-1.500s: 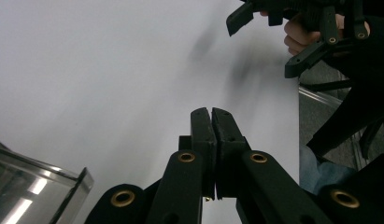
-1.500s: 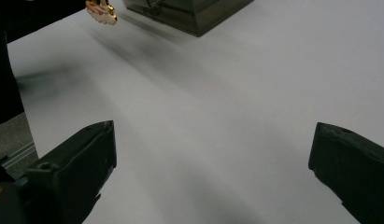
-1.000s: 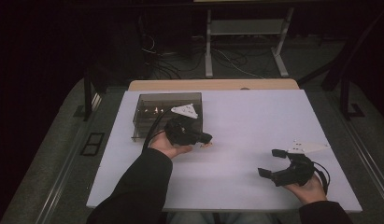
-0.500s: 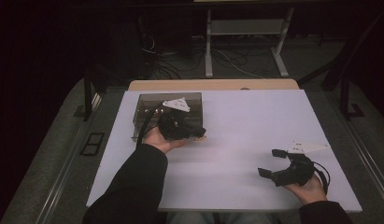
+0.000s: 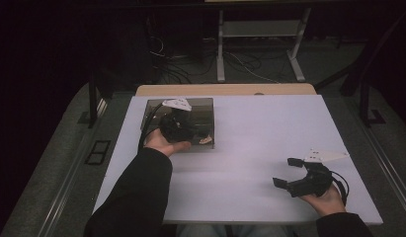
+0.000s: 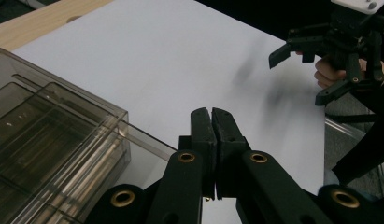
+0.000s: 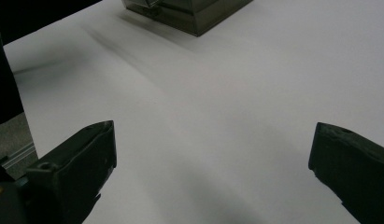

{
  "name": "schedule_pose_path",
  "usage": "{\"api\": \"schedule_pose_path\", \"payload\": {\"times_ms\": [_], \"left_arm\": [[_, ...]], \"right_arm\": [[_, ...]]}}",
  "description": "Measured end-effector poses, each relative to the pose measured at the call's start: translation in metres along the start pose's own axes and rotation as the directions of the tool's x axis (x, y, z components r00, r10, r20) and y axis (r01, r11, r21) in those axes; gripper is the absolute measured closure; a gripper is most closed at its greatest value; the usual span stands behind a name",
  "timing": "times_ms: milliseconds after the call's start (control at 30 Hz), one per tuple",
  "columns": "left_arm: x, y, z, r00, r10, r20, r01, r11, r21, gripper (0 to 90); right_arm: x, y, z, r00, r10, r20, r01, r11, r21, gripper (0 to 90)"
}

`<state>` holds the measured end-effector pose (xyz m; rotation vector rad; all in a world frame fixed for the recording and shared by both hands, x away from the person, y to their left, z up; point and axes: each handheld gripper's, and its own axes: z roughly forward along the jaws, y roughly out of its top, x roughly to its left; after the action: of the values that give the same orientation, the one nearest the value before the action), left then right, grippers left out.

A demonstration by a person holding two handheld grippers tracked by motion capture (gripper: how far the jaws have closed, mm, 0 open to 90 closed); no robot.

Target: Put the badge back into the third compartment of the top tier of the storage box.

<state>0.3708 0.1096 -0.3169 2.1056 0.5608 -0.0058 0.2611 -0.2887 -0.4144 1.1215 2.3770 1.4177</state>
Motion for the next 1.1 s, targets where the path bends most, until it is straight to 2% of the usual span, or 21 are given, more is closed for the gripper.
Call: {"api": "schedule_pose_path", "payload": {"times_ms": [600, 1100], "left_arm": [[0.019, -0.003, -0.009, 0.9965, -0.061, -0.057, 0.059, 0.9976, -0.038, 88.1], [0.035, -0.013, 0.003, 0.9902, -0.111, -0.084, 0.109, 0.9936, -0.028, 88.1]], "right_arm": [[0.0, 0.0, 0.0, 1.0, 0.0, 0.0, 0.0, 1.0, 0.002, 0.3], [0.0, 0.0, 0.0, 1.0, 0.0, -0.001, 0.0, 1.0, 0.003, 0.2]]}}
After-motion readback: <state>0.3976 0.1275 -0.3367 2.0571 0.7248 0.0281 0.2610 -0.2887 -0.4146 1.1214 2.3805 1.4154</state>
